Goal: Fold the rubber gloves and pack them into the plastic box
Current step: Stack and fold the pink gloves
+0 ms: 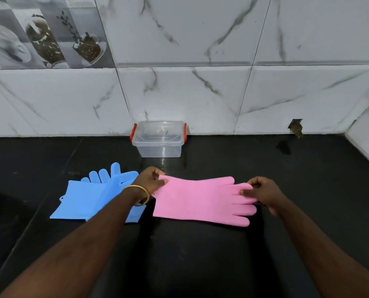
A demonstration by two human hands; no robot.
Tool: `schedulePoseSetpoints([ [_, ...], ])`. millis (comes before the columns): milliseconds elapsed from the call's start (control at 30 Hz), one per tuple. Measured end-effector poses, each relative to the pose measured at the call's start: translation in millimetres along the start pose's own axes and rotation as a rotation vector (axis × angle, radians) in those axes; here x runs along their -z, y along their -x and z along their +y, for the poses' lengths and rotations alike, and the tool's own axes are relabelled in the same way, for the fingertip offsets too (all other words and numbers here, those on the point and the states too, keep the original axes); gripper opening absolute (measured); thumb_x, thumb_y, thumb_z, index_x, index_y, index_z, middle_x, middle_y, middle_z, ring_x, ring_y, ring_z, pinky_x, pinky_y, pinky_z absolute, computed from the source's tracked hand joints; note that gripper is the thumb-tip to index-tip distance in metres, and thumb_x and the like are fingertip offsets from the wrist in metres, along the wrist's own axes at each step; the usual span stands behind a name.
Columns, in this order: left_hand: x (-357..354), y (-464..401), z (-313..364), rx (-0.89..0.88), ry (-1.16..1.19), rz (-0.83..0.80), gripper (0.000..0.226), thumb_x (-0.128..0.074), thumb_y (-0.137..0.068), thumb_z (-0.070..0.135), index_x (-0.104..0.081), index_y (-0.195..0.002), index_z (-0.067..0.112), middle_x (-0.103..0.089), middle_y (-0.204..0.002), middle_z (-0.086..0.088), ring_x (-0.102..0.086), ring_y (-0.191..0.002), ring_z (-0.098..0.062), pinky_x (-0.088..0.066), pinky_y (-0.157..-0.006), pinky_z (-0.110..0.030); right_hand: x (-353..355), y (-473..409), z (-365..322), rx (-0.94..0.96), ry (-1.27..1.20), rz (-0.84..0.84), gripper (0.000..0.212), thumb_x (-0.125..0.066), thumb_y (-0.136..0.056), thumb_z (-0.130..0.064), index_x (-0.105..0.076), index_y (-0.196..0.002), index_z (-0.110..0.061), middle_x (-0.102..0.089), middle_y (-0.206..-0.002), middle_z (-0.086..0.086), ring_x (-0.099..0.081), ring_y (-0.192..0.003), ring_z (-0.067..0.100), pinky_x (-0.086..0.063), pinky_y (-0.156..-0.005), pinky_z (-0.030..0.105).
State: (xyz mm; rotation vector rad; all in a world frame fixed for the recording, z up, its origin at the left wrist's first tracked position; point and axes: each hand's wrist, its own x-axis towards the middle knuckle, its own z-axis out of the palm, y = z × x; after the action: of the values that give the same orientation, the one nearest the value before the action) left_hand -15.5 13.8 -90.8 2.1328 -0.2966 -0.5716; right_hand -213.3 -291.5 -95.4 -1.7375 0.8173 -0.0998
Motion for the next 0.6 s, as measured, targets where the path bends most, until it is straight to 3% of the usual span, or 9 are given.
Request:
schedulePoseSetpoints([
  [133,-10.2,4.6,-6.1,0.200,0.097,0.011,0.045,-0.078,-0.080,0.021,-0.047,-0.113,0.019,-0.060,-0.094,-0.003,-0.061,-0.084,-0.022,-0.054,-0.055,-0.033,0.0,-19.7,1.7,0.087,0.038,0.015,0.019,-0.078,-0.076,0.001,-0.067,-0.091,-0.003,-0.072,-0.089,0.016,-0.064,-0.070,0.017,-0.056,-0.064,0.032],
  [233,-11.6,6.4,-15.4,0.291,0.167,-0.040,0.058,-0.080,-0.075,0.005,-0.043,-0.117,0.018,-0.060,-0.108,-0.008,-0.064,-0.095,-0.028,-0.057,-0.067,-0.037,-5.3,-23.7,16.5,0.062,0.122,0.055,0.018,-0.076,-0.078,-0.004,-0.068,-0.093,-0.009,-0.074,-0.096,0.013,-0.067,-0.078,0.020,-0.057,-0.076,0.039],
  [300,-8.6,6.0,-17.5,0.273,0.152,-0.071,0.054,-0.079,-0.071,-0.004,-0.048,-0.109,0.018,-0.061,-0.107,-0.010,-0.065,-0.097,-0.029,-0.058,-0.069,-0.036,-9.3,-21.4,20.9,0.031,0.163,0.115,0.024,-0.078,-0.079,-0.011,-0.067,-0.100,-0.011,-0.073,-0.103,0.011,-0.067,-0.084,0.019,-0.055,-0.080,0.036],
  [400,-6.7,5.8,-15.2,0.251,0.175,-0.125,0.036,-0.077,-0.070,-0.010,-0.065,-0.094,0.014,-0.062,-0.100,-0.009,-0.066,-0.085,-0.022,-0.060,-0.067,-0.031,-22.3,-14.5,18.4,0.131,0.428,0.346,0.052,-0.076,-0.081,-0.026,-0.057,-0.127,-0.013,-0.065,-0.126,0.009,-0.061,-0.111,0.026,-0.048,-0.098,0.041],
  [467,-8.0,7.2,-12.8,0.254,0.201,-0.154,0.031,-0.078,-0.070,-0.010,-0.071,-0.090,0.013,-0.067,-0.103,-0.010,-0.068,-0.087,-0.024,-0.061,-0.073,-0.035,-46.7,-3.0,8.1,0.302,0.294,0.428,0.065,-0.074,-0.084,-0.029,-0.046,-0.140,-0.014,-0.055,-0.140,0.008,-0.053,-0.125,0.025,-0.044,-0.105,0.043],
  [533,-10.4,11.9,-10.8,0.221,0.197,-0.160,0.040,-0.081,-0.068,-0.006,-0.072,-0.098,0.018,-0.067,-0.107,-0.007,-0.068,-0.094,-0.027,-0.061,-0.073,-0.037,-83.5,9.0,-8.7,0.400,-0.021,0.298,0.072,-0.071,-0.088,-0.028,-0.033,-0.148,-0.018,-0.043,-0.148,0.005,-0.048,-0.130,0.018,-0.042,-0.107,0.038],
  [600,-12.0,17.6,-12.6,0.108,0.071,-0.152,0.057,-0.084,-0.065,-0.001,-0.068,-0.114,0.023,-0.061,-0.112,-0.001,-0.062,-0.100,-0.022,-0.057,-0.074,-0.028,-123.3,17.2,-25.3,0.371,-0.241,0.140,0.072,-0.065,-0.093,-0.024,-0.023,-0.152,-0.022,-0.035,-0.154,0.002,-0.043,-0.134,0.016,-0.038,-0.110,0.038],
])
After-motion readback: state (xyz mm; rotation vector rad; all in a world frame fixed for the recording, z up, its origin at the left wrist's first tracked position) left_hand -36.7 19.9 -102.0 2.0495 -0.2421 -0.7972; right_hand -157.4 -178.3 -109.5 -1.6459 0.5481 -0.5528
